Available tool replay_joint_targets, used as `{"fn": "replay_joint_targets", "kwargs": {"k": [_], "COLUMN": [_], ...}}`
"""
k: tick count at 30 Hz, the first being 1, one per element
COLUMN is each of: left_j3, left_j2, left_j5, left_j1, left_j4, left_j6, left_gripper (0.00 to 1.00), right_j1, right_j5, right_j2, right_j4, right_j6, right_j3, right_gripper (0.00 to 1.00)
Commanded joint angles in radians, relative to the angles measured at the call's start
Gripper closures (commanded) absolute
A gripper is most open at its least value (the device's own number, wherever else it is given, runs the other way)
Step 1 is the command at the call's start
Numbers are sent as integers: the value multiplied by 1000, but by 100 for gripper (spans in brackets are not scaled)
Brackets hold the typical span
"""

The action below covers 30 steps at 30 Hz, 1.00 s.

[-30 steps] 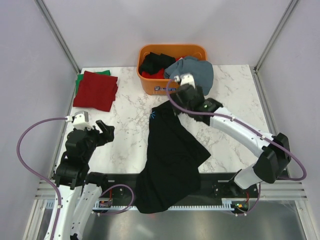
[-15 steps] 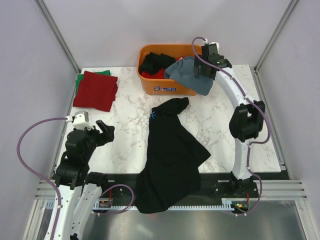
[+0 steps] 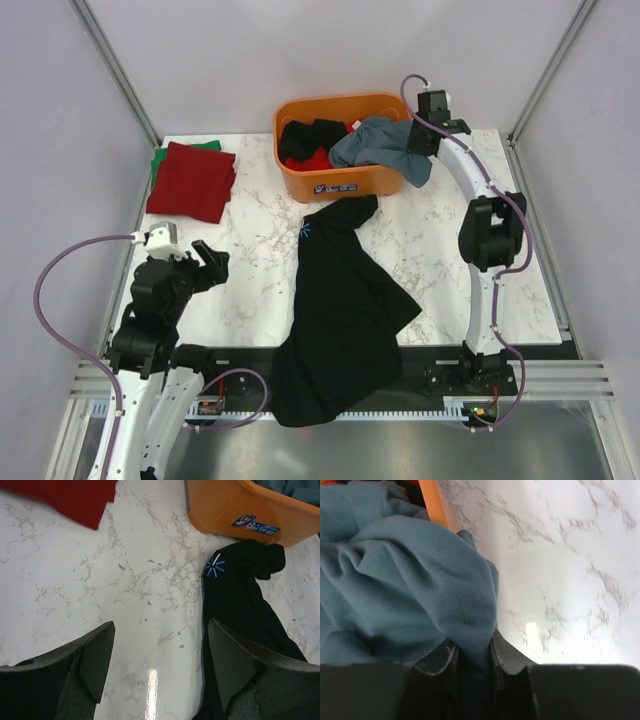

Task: Fold and stack the t-shirts

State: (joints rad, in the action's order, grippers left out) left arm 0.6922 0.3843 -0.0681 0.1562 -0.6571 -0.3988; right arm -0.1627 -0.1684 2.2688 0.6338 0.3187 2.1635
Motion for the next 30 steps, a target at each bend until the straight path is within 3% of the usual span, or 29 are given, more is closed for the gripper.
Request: {"fn": "replay_joint_targets", "kwargs": {"k": [1,9,12,17,23,30], "left_j3": [20,18,18,18,17,18], "left_j2": [1,7,10,22,27,30], "left_j5": [17,14,11,10,7,4], "left_j1": [-6,-6,-6,-4,-3,-3], "left_j4": [17,19,17,17,17,17], "left_j6": [14,14,14,15,15,14], "left_gripper": [18,17,17,16,17,17], "right_j1": [90,302,487,560,554,470], "right_j5": [-63,-192,-166,-192,-54,-57], "right_j2": [-194,-653,-880,-1070,-1050,-709], "right_j4": [32,62,90,72,-103,-256], "right_j6": [147,423,578,793,945,948], "right_j3": [-196,-680,-935,-1142,-1194,-903], "right_gripper": [100,100,100,100,100,100]}}
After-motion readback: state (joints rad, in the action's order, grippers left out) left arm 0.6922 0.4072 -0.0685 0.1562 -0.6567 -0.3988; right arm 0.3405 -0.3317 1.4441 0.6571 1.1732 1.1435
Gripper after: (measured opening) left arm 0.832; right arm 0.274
